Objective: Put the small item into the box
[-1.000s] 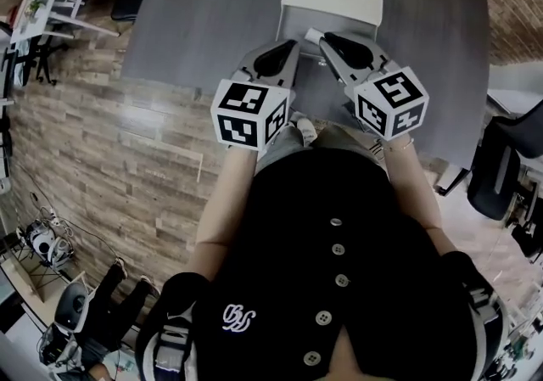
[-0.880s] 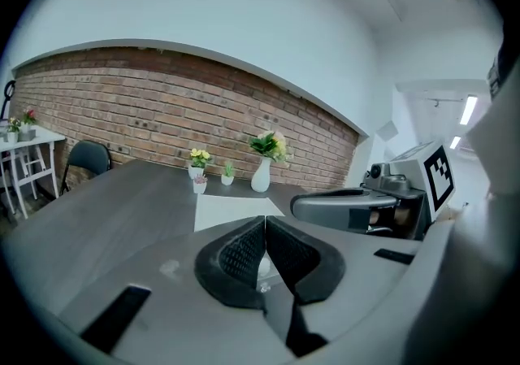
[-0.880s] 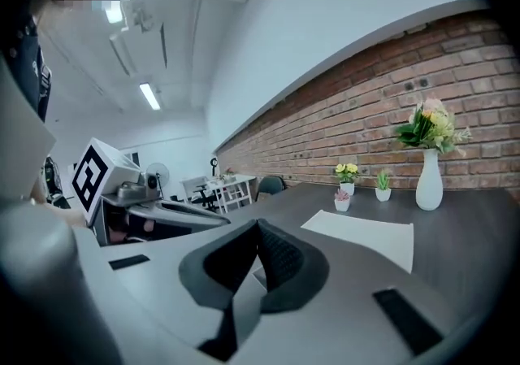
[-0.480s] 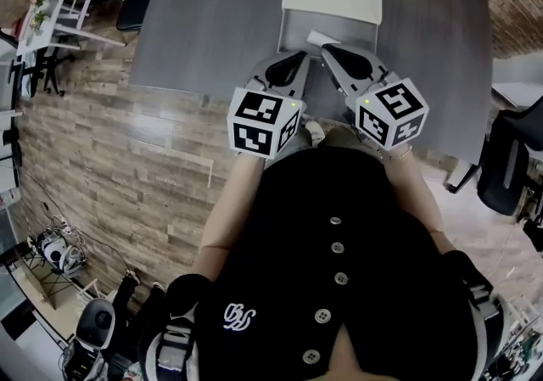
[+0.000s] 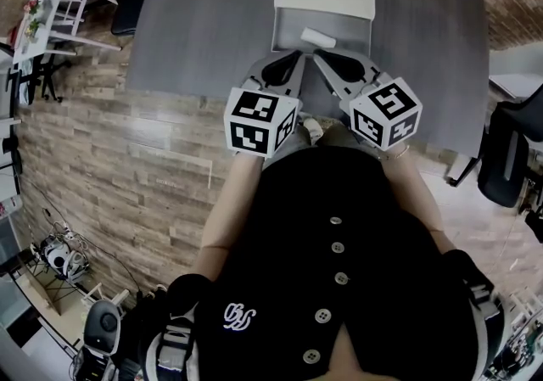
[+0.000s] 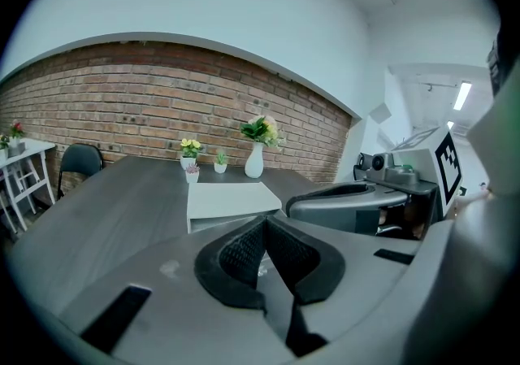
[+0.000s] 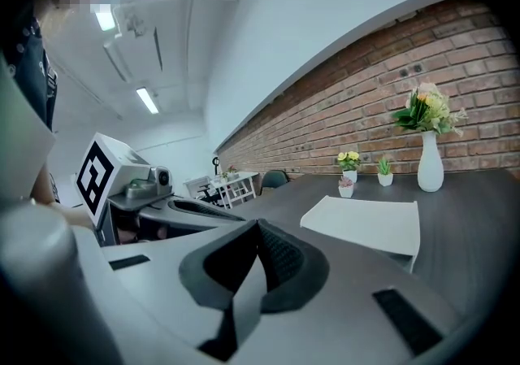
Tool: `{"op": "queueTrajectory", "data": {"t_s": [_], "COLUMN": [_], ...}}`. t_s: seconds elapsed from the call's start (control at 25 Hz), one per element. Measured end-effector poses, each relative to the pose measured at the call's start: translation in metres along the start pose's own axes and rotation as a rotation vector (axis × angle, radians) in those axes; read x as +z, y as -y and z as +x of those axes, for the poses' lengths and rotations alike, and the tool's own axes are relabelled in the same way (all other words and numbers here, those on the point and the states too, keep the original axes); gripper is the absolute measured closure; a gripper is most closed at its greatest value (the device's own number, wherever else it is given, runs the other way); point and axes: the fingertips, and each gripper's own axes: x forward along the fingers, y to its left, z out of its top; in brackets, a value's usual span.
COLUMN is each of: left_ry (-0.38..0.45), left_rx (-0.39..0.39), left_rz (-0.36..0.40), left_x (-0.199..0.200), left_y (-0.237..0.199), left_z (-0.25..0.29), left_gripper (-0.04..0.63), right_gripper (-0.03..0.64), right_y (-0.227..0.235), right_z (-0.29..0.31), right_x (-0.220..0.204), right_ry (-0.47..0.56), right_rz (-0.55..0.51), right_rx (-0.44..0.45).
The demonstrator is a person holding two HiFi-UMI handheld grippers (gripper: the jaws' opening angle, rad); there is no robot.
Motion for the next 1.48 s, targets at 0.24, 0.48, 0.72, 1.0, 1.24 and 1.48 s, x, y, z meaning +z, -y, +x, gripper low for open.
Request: {"op": "queueTrajectory", "data": {"t_s": [0.24,0.48,0.72,1.0,1.24,1.48], "left_ry": [-0.001,-0.006,-0.014,-0.021,-0.02,-0.021], "left_rx": [-0.006,-0.017,-0.024,-0.026,-0.026,-0.036], "left_rz": [-0.003,-0.012,-0.013,-0.009,-0.01,-0.011], "left_x": [0.001,-0.003,-0.003,-0.006,-0.004,-0.008], "left_y": [0.0,0.004,0.004,0.0,0.0,0.004], "left_z": [0.001,0.005,0.007,0.01,0.011,0.013], "left_gripper": [0.581,0.581,0.581,0.581,0.581,0.581], "right_gripper": [0.615,0.615,0.617,0.617,0.615,0.617], "right_y": [-0.001,0.002,0.005,0.004,0.009,0.014], "right_z": [0.0,0.0,0.001,0.005,0.005,0.003], "right_x": [0.002,-0.003,-0.003,-0.009,-0.009,-0.01], "right_ry": [-0.006,-0.022,-0.037,-0.048,-0.049,-0.049], "right_rz": [-0.011,-0.025,-0.024,-0.01,-0.01,-0.01], "right_rx": [0.005,-0.005,-0.016,-0.014,-0.024,-0.035]}}
